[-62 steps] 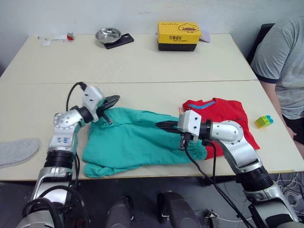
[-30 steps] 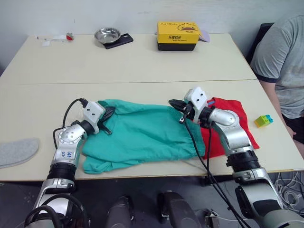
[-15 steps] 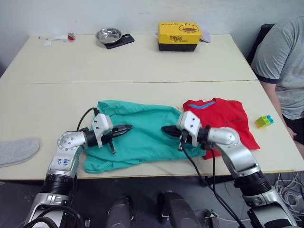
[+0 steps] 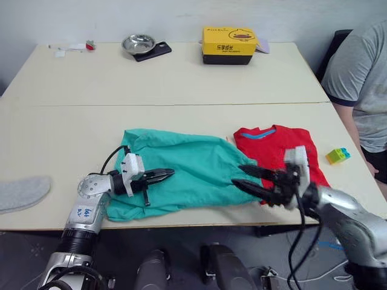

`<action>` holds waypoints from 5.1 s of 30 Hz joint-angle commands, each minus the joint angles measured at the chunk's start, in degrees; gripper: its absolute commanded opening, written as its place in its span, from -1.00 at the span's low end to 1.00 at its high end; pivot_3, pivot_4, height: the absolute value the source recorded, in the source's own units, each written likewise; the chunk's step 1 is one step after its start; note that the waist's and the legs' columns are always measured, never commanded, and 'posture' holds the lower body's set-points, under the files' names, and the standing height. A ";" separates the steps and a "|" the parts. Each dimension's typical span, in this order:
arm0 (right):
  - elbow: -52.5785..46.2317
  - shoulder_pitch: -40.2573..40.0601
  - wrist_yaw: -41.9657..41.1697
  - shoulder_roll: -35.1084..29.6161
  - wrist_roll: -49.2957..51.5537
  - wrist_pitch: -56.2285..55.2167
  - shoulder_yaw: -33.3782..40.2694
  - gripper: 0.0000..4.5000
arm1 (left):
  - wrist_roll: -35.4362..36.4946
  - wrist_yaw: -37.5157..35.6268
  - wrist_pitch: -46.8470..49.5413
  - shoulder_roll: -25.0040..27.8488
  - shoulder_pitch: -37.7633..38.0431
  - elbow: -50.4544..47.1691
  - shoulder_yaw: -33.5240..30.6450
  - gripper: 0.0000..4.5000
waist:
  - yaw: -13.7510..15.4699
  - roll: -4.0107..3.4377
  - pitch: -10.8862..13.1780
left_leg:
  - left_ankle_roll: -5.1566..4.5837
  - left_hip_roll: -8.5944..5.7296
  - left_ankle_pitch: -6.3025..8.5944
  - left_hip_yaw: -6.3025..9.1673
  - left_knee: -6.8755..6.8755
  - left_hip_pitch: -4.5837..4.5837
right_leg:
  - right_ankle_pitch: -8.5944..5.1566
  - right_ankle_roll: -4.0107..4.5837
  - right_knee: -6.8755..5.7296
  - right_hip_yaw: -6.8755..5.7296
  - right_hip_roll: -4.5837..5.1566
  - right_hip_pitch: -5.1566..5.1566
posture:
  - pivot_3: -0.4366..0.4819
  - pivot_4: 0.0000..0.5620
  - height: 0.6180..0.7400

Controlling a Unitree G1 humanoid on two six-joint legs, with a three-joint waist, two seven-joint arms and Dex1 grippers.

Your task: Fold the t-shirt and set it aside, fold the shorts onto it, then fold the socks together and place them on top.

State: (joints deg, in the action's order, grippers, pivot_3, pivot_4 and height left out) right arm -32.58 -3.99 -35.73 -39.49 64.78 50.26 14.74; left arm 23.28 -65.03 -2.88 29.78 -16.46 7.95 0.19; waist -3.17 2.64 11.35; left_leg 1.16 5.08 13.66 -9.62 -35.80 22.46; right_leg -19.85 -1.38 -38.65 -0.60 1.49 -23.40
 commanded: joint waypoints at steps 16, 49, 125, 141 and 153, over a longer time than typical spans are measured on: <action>-5.72 -9.52 56.87 -0.25 40.35 -8.80 -10.76 1.00 | -0.45 -5.74 -1.31 1.20 -0.28 1.88 0.73 -1.00 | -0.05 0.06 -0.05 | -0.68 -0.20 -0.15 0.08 0.26 0.30 | 0.39 -0.43 0.93 0.11 0.03 0.02 | -0.05 -0.47 1.00; 11.52 17.58 46.27 20.59 2.09 -13.12 -20.16 -0.81 | -5.87 0.62 -7.72 -2.15 -1.43 11.11 -0.21 -1.00 | -0.11 0.24 -0.78 | -0.64 -0.15 -0.52 0.13 0.64 0.51 | 0.76 -0.20 0.92 -0.08 0.04 -0.31 | -0.05 -0.47 1.00; 14.22 18.49 -13.49 11.33 -43.01 -34.81 -22.69 -0.45 | 15.06 7.12 26.96 8.39 -1.54 -19.93 -13.31 -1.00 | 0.10 0.12 -0.77 | -0.11 -0.15 -0.44 0.07 0.62 0.51 | 0.78 0.09 0.84 -0.26 0.16 -0.40 | -0.05 -0.47 1.00; 27.36 27.20 -3.23 21.21 -60.45 -37.99 -32.91 -0.99 | -9.63 18.15 19.33 1.77 -11.63 -4.93 5.40 -1.00 | -0.13 0.09 -0.76 | 0.02 -0.09 -0.79 0.10 0.61 0.53 | 0.73 0.11 0.72 -0.22 -0.03 -0.49 | -0.05 -0.47 1.00; 29.64 26.46 -6.58 20.85 -61.66 -38.01 -33.85 -0.99 | -8.50 27.38 16.66 -1.13 -2.68 -0.26 -5.14 -1.00 | -0.05 0.09 -0.76 | -0.01 -0.09 -0.76 0.08 0.60 0.56 | 0.74 0.11 0.73 -0.28 0.02 -0.48 | -0.05 -0.47 1.00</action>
State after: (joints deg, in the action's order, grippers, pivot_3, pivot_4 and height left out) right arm -1.94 22.48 -41.39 -18.49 2.48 13.47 -19.42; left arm 14.43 -38.56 14.17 28.62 -20.00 7.57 -3.21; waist -3.22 2.73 10.59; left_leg 1.15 4.99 12.90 -9.54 -35.20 23.02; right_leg -19.12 -1.28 -37.94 -0.87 1.51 -23.88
